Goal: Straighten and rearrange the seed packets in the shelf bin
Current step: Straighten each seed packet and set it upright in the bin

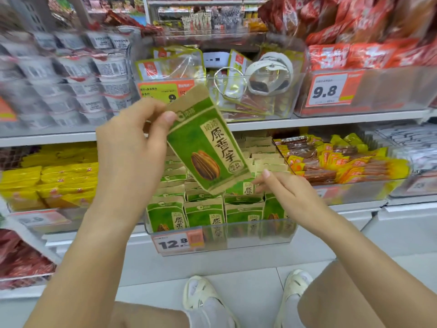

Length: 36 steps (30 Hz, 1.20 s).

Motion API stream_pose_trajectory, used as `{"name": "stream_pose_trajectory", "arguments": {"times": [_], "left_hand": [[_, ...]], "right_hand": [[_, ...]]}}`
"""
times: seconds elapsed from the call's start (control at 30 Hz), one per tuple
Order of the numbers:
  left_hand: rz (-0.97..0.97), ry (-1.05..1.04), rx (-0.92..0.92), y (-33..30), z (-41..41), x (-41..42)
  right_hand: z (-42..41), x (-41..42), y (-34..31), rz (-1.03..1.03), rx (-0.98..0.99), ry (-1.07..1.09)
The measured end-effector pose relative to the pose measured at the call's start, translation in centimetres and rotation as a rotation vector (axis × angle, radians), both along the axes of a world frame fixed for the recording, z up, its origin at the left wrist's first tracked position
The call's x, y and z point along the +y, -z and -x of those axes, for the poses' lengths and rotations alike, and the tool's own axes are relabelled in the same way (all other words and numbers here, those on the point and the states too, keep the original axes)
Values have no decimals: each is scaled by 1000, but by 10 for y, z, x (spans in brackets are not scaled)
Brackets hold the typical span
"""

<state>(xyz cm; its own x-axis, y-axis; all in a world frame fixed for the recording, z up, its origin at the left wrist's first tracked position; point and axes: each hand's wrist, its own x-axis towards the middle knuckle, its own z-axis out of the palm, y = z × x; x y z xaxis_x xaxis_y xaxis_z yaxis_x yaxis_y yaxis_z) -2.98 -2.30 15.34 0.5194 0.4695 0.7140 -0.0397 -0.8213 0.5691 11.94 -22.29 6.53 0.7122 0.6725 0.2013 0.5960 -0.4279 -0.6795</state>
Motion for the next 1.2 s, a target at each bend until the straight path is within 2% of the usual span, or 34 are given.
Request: {"name": "stream_pose_trajectory", "arguments": {"times": [0.13,0.23,0.3,0.43,0.5,0.63,0.73,0.83,1.03,1.2], "left_hand": [[192,99,8,12,8,-15],[250,150,88,28,14,-24],[266,172,176,43,18,-30],[361,186,289,78,27,-42],[504,193,283,91,33,-52],[966,291,240,110,51,-76],[1107,393,333,129,64,-94],[1235,444,328,145,77,-109],[1262,392,268,156,82,-114],[1286,370,220,157,82,-113]], "right_hand": [[21,0,2,-311,159,44],[42,-5,3,-496,456,-51],[55,-12,6,-470,594,-140],[79,-24,24,-412,639,-182],[91,-29,38,-417,717,-155],[112,-36,56,-451,853,-38],[124,-42,64,-524,926,58],[138,-48,71,-580,974,126],[150,-52,84,-614,1042,203],[148,-52,85,-618,1082,140]]}}
